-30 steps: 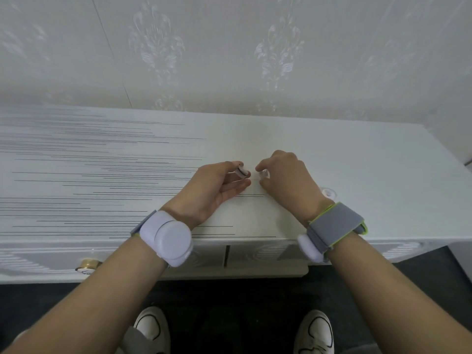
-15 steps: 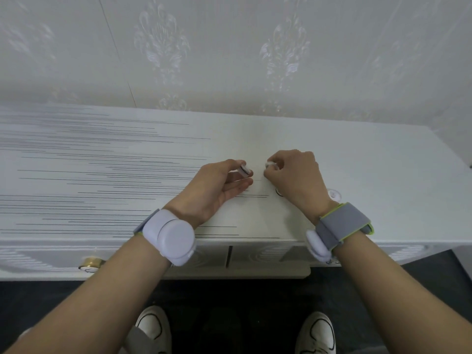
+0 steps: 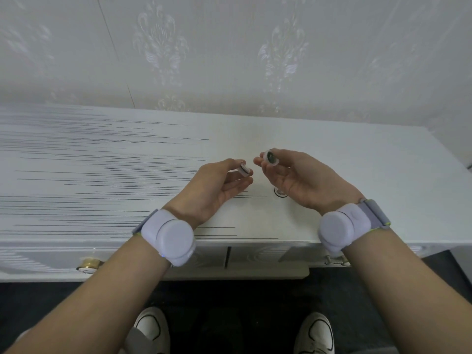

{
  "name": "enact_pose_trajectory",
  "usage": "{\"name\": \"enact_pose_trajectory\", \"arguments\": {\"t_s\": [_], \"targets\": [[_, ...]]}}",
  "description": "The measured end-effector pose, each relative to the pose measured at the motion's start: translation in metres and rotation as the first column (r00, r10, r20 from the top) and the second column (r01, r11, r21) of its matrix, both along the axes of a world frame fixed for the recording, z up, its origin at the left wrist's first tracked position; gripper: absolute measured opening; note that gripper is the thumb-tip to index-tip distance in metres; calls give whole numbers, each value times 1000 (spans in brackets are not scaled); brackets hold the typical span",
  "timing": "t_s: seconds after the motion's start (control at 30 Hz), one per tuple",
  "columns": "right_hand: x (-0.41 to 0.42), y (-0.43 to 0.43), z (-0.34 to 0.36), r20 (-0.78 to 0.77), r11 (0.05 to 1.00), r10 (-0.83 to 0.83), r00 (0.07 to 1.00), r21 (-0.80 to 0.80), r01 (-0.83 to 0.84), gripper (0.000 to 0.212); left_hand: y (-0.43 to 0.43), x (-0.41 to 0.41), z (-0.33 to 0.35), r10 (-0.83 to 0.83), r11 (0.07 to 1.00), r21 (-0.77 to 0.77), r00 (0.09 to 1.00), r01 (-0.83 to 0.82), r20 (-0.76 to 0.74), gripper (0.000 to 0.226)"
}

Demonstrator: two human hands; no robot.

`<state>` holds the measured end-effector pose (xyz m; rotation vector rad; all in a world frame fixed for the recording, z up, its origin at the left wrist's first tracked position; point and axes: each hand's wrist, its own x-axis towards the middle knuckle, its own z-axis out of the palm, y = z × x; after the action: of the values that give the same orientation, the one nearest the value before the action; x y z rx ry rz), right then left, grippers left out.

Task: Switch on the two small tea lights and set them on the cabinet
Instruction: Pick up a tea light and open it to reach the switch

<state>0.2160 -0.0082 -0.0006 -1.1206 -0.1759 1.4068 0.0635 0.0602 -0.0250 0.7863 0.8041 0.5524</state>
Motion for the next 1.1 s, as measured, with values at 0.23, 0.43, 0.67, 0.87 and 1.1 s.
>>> {"name": "enact_pose_trajectory", "arguments": {"t_s": [0.23,0.43,0.67,0.87,1.1], "targets": [[-6,2,-3,144,1000,19,989,-9,-18,13,-1,-2,1,2,1000,-3,1000,-2,8,18],[-8,1,-4,310,999,12,951,-52,5,13,-2,-2,2,2,1000,4,1000,-2,10,17],[-9,0,-2,170,1000,-16,985,0,16,6,-3,-4,3,4,1000,-5,1000,-4,14,16],[-10,1,-7,307,999,-13,952,-41,26,10,-6,-4,4,5,1000,-5,1000,-5,21,18],[-12,-1,-4,449,993,83,890,-113,-36,14,-5,-4,3,1,1000,-7,1000,-1,15,18]]}}
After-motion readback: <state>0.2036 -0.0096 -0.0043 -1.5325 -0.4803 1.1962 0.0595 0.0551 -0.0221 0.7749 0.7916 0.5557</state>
